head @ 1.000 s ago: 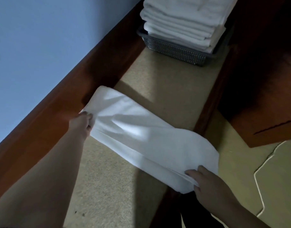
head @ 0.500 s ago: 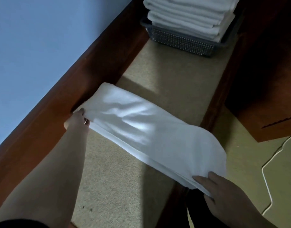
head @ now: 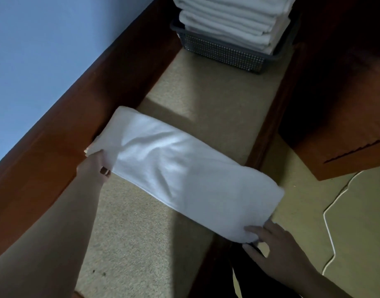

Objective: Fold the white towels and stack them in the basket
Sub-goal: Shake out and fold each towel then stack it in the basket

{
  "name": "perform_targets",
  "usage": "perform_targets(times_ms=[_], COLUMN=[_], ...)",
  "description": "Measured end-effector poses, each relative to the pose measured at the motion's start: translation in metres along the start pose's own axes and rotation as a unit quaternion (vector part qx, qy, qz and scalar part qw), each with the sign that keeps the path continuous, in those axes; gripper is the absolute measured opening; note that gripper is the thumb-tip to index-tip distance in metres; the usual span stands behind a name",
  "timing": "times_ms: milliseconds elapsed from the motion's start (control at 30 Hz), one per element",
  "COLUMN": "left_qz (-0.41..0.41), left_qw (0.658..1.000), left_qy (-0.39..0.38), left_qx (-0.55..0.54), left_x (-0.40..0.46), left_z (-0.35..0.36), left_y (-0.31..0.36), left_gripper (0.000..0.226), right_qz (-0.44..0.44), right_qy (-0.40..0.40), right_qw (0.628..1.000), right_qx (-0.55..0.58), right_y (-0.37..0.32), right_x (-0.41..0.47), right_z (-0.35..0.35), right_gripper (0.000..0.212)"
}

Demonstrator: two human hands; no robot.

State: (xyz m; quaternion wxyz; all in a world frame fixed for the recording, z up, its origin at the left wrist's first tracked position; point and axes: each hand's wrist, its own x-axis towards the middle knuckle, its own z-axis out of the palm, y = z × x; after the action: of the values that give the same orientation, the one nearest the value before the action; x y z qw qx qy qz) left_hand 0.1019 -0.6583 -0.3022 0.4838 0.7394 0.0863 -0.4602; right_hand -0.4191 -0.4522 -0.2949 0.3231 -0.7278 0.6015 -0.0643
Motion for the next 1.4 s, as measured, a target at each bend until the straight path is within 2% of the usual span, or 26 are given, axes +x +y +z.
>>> perform_targets(times_ms=[33, 100, 167, 200, 233, 267, 333, 400, 433, 500, 600, 667, 767, 867, 900, 967, 1133, 1300, 1367, 1400], left_qz=[-0.011, -0.020, 0.046, 0.111, 0.190, 0.275, 0.379, 0.411, 0.419, 0.430, 0.444, 0.490, 0.543, 0.512, 0.509, 0.502, 0.464, 0.489, 0.481, 0.472], left_qw=[1.000, 0.999, 0.982, 0.946, 0.896, 0.846, 0.756, 0.656, 0.616, 0.570, 0.561, 0.542, 0.481, 0.393, 0.374, 0.367, 0.386, 0.366, 0.376, 0.396], left_qy=[-0.003, 0.008, 0.072, 0.120, 0.144, 0.126, 0.005, -0.086, -0.113, -0.134, -0.135, -0.115, -0.132, -0.171, -0.173, -0.180, -0.162, -0.137, -0.114, -0.092], left_qx=[0.009, 0.050, 0.171, 0.278, 0.375, 0.440, 0.534, 0.628, 0.657, 0.687, 0.685, 0.673, 0.676, 0.745, 0.756, 0.762, 0.780, 0.780, 0.784, 0.782], left_x=[-0.005, -0.027, -0.057, -0.074, -0.088, -0.103, -0.126, -0.141, -0.148, -0.157, -0.151, -0.135, -0.107, -0.091, -0.089, -0.089, -0.091, -0.091, -0.088, -0.087], left_z=[0.004, 0.015, 0.023, 0.027, 0.030, 0.034, 0.049, 0.071, 0.084, 0.106, 0.132, 0.146, 0.163, 0.176, 0.180, 0.185, 0.198, 0.195, 0.197, 0.198], left_y=[-0.005, -0.018, -0.038, -0.051, -0.065, -0.079, -0.106, -0.132, -0.142, -0.156, -0.156, -0.144, -0.115, -0.087, -0.080, -0.069, -0.068, -0.076, -0.073, -0.073], left_gripper=[0.057, 0.059, 0.072, 0.081, 0.086, 0.087, 0.082, 0.072, 0.068, 0.061, 0.049, 0.043, 0.042, 0.038, 0.036, 0.033, 0.039, 0.056, 0.059, 0.056], right_qz=[0.061, 0.200, 0.320, 0.362, 0.385, 0.395, 0.404, 0.402, 0.397, 0.379, 0.338, 0.313, 0.276, 0.257, 0.260, 0.276, 0.279, 0.280, 0.290, 0.293], right_qy=[0.028, 0.097, 0.123, 0.120, 0.111, 0.101, 0.081, 0.055, 0.034, -0.011, -0.038, -0.043, -0.028, -0.035, -0.044, -0.052, -0.048, -0.053, -0.035, -0.029], right_qw=[0.995, 0.959, 0.907, 0.884, 0.870, 0.859, 0.835, 0.818, 0.819, 0.834, 0.869, 0.888, 0.911, 0.922, 0.921, 0.914, 0.912, 0.910, 0.913, 0.919], right_qx=[0.071, 0.177, 0.245, 0.269, 0.288, 0.309, 0.364, 0.408, 0.414, 0.401, 0.360, 0.333, 0.306, 0.286, 0.287, 0.292, 0.297, 0.299, 0.284, 0.264], right_y=[-0.003, -0.001, 0.012, 0.019, 0.024, 0.029, 0.034, 0.043, 0.048, 0.058, 0.069, 0.076, 0.085, 0.096, 0.098, 0.105, 0.115, 0.116, 0.113, 0.110], right_x=[0.006, 0.026, 0.051, 0.063, 0.074, 0.083, 0.098, 0.110, 0.113, 0.116, 0.111, 0.106, 0.097, 0.091, 0.088, 0.084, 0.083, 0.079, 0.083, 0.087], right_z=[-0.008, -0.024, -0.040, -0.047, -0.053, -0.056, -0.061, -0.063, -0.063, -0.063, -0.069, -0.074, -0.081, -0.083, -0.084, -0.085, -0.094, -0.092, -0.087, -0.085], right_gripper=[0.032, 0.031, 0.041, 0.046, 0.052, 0.058, 0.065, 0.061, 0.055, 0.044, 0.029, 0.015, 0.011, 0.018, 0.022, 0.029, 0.035, 0.035, 0.030, 0.027])
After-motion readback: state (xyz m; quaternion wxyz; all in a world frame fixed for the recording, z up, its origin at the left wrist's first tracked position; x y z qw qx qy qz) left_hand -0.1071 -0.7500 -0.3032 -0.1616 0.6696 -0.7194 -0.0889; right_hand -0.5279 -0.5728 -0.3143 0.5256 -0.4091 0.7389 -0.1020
